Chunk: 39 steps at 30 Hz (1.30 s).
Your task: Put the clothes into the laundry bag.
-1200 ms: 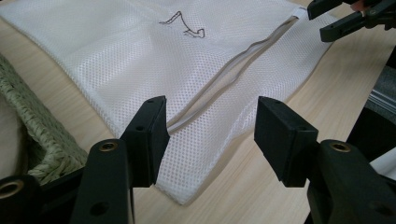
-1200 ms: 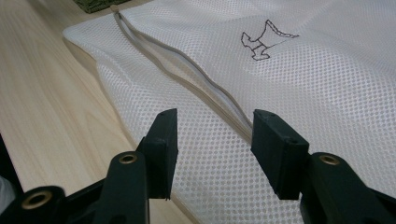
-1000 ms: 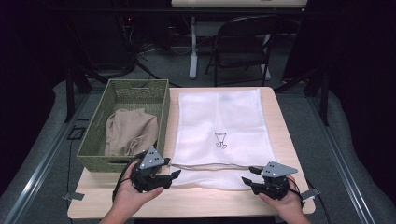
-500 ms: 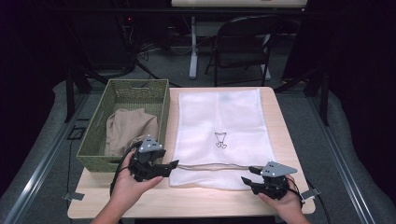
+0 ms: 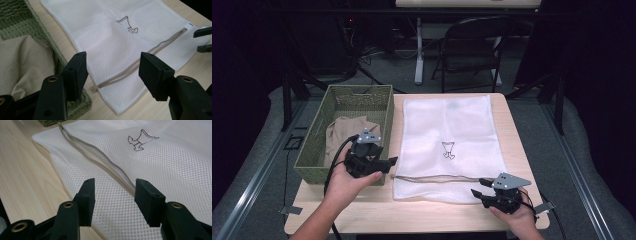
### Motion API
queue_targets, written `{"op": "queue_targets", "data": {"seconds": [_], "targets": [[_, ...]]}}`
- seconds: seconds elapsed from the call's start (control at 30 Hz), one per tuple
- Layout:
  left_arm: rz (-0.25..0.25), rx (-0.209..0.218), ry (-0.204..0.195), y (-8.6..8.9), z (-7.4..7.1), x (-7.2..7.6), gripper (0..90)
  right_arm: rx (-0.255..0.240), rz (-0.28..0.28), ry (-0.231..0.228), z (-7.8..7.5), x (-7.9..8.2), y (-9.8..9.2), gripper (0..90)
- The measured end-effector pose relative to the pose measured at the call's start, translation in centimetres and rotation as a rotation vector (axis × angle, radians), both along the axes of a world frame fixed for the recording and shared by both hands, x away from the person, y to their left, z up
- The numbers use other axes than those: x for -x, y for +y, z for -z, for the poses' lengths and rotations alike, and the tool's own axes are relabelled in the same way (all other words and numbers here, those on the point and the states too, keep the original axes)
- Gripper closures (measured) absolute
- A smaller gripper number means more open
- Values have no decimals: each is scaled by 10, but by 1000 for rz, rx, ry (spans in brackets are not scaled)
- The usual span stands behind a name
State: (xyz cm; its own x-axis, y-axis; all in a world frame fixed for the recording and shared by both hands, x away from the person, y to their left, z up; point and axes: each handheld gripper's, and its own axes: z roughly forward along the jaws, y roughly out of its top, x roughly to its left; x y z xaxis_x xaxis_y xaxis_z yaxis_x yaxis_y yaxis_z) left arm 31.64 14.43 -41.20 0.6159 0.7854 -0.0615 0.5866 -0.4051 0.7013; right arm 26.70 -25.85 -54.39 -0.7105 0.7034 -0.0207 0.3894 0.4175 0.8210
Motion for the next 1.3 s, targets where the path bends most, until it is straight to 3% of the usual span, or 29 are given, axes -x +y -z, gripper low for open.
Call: {"op": "queue_targets", "data": {"seconds": [0.2,0.6,0.9,1.17,1.3], "targets": [[-38,5,34,6,-2,-13,395,0,2,-1,0,0,0,503],[-133,-26,71,28,-14,-47,380,2,7,0,0,-1,-2,498],[-242,15,112,56,-7,-72,391,-3,12,-2,0,-1,-3,477],[-316,33,155,79,0,-91,397,-5,-17,-44,-1,1,1,478],[-337,9,146,87,2,-95,377,-4,-24,-56,-1,1,1,478]]}}
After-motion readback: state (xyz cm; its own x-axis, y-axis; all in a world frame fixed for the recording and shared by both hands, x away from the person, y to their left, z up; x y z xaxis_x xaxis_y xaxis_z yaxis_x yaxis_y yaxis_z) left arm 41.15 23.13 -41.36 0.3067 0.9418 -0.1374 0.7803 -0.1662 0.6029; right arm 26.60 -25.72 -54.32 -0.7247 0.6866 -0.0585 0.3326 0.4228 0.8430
